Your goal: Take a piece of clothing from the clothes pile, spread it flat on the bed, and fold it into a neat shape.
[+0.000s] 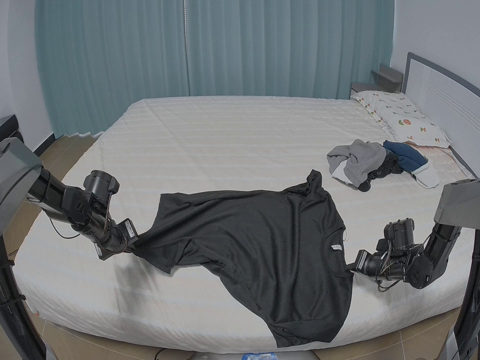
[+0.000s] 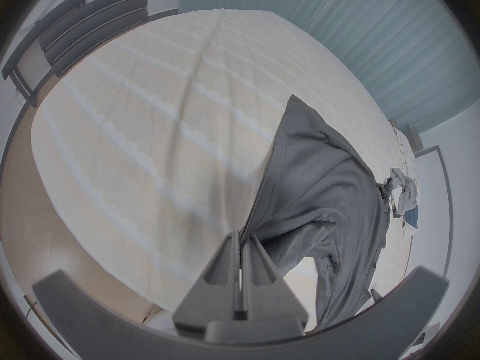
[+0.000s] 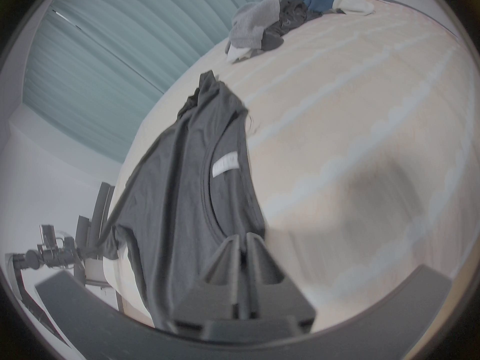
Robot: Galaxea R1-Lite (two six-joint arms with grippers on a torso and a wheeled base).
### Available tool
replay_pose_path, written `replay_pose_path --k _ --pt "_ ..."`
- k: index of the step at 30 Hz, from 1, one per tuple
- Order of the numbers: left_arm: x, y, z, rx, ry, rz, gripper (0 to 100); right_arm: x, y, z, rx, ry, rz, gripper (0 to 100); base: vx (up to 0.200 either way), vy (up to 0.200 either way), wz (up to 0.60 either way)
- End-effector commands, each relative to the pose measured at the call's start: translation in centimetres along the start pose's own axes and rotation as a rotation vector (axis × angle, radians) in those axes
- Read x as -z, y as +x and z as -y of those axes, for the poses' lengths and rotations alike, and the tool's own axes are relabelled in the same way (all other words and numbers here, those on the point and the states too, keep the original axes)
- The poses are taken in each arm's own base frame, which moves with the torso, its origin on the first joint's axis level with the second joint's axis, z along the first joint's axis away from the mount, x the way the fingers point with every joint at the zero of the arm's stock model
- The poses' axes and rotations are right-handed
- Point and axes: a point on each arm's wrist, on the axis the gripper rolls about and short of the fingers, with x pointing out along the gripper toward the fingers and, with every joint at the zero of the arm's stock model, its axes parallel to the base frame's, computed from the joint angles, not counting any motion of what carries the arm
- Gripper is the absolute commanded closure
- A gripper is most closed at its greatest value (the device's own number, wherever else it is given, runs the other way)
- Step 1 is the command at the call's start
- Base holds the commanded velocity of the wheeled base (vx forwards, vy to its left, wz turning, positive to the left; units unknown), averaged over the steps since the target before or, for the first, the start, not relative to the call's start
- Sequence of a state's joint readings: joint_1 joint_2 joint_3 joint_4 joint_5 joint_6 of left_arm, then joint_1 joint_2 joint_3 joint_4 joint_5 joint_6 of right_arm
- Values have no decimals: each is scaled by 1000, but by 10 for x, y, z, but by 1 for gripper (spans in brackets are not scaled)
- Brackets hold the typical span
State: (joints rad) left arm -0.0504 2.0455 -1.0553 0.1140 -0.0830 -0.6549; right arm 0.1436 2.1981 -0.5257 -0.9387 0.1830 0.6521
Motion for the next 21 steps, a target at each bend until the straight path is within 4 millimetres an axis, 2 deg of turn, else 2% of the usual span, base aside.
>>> replay_pose_path --k 1,8,11,12,18,21 --pt "-6 -6 -9 -13 -20 4 100 -39 7 3 -18 29 115 100 0 0 0" --pt "-9 -6 -15 -32 -3 -12 100 -67 20 0 -36 33 177 100 0 0 0" --pt "-12 -7 -18 -39 -10 -13 100 -63 18 -1 -37 32 151 100 0 0 0" --pt "-14 -8 -20 -40 -17 -9 100 -59 17 0 -32 31 135 0 0 0 0" --pt "-19 -10 -27 -47 -22 2 100 -37 0 3 -34 30 65 0 0 0 0" --pt "-18 -9 -32 -57 -21 -8 100 -17 -18 3 -70 16 -22 0 0 0 0"
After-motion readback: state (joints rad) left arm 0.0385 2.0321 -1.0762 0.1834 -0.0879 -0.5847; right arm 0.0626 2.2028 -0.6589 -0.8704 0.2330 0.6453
